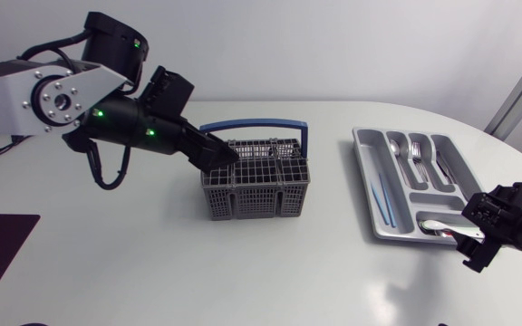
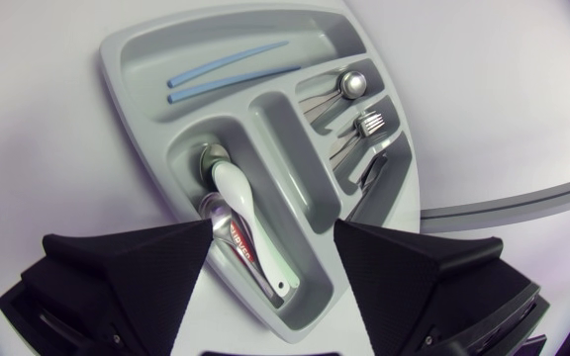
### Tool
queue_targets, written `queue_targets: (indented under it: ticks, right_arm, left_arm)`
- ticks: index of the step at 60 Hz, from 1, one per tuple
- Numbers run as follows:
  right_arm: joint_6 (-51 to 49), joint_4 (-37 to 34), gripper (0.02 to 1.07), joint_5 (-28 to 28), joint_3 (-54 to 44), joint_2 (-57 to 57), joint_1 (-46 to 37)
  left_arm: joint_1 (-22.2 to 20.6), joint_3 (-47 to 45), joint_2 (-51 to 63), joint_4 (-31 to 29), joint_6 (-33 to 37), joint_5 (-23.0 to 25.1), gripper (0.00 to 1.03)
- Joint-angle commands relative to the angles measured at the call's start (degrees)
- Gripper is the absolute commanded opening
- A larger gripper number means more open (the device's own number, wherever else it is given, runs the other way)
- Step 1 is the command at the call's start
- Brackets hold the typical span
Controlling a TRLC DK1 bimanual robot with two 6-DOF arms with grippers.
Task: Unload the cutlery basket into the drawer organizer.
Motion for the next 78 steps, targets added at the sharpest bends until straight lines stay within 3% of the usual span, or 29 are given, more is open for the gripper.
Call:
queue_targets:
  ticks: [1,14,24,44,64,78]
  right_arm:
    - [5.1,-3.6,1.00,-1.1,3.2,-3.9,2.5]
    - [20.5,-11.6,1.00,0.1,9.1,-6.1,16.9]
    - [32.5,-13.0,1.00,2.8,14.5,-2.3,28.4]
    - [50.2,-13.9,1.00,4.0,27.1,10.4,45.6]
    - [55.2,-13.3,1.00,4.1,34.3,23.7,48.6]
    - [55.4,-13.5,1.00,3.9,33.9,21.5,49.8]
  left_arm:
    - [2.3,-1.7,-2.2,-0.3,-0.2,-0.4,0.99]
    - [6.1,-5.3,-4.7,0.0,0.9,-0.5,0.99]
    - [10.3,-7.5,-5.3,0.1,2.1,-0.7,0.99]
    - [10.5,-13.2,-4.0,5.5,2.4,-0.7,0.99]
    - [8.6,-13.6,1.1,8.1,2.5,-2.9,0.99]
    - [8.4,-12.9,2.4,8.5,2.5,-3.1,0.99]
